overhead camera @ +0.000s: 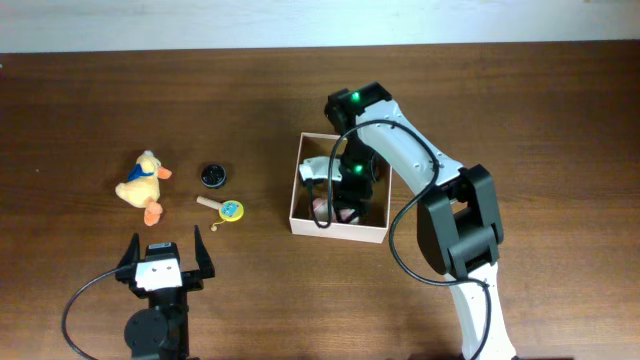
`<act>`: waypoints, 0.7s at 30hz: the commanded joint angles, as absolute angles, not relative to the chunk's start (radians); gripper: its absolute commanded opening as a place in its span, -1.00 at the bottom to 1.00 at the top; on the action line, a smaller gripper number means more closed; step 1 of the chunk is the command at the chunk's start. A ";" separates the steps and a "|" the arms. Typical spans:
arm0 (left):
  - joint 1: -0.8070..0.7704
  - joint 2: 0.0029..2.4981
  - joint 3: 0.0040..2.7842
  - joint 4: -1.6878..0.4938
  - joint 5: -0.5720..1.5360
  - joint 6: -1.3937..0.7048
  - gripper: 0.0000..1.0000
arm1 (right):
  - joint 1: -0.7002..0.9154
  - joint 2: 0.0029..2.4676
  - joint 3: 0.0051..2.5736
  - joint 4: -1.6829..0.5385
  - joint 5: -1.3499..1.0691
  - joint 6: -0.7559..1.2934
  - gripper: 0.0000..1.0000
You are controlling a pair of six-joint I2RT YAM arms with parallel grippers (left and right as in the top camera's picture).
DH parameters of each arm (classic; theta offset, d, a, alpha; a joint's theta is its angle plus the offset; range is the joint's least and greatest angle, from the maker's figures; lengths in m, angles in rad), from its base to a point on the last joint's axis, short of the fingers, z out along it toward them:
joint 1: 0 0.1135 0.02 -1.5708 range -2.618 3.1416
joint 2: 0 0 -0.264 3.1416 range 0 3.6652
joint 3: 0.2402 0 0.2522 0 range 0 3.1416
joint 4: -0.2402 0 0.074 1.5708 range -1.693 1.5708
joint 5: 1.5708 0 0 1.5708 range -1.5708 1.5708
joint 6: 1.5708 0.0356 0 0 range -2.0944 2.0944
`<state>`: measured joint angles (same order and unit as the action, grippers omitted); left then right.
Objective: Pack container
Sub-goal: 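Lower figurine into the box and open right gripper, then raise right gripper out of the box and retract to the back right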
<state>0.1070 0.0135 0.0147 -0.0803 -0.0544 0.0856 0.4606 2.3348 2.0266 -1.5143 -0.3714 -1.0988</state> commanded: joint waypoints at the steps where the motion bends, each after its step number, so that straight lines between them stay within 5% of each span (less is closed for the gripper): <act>1: 0.108 0.005 0.009 -0.081 -0.041 0.094 0.98 | 0.457 2.312 2.107 -1.530 -0.382 -1.103 0.60; 12: 0.108 0.005 0.009 -0.081 -0.041 0.094 0.99 | 0.452 2.312 2.290 -1.530 -0.347 -1.081 1.00; 21: 0.108 0.005 0.009 -0.081 -0.041 0.094 0.99 | 0.356 2.312 2.575 -1.406 -0.205 -0.842 0.98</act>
<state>0.1070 0.0135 0.0147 -0.0799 -0.0521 0.0856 0.4145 2.3348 2.4966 -1.4422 -0.2726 -0.9714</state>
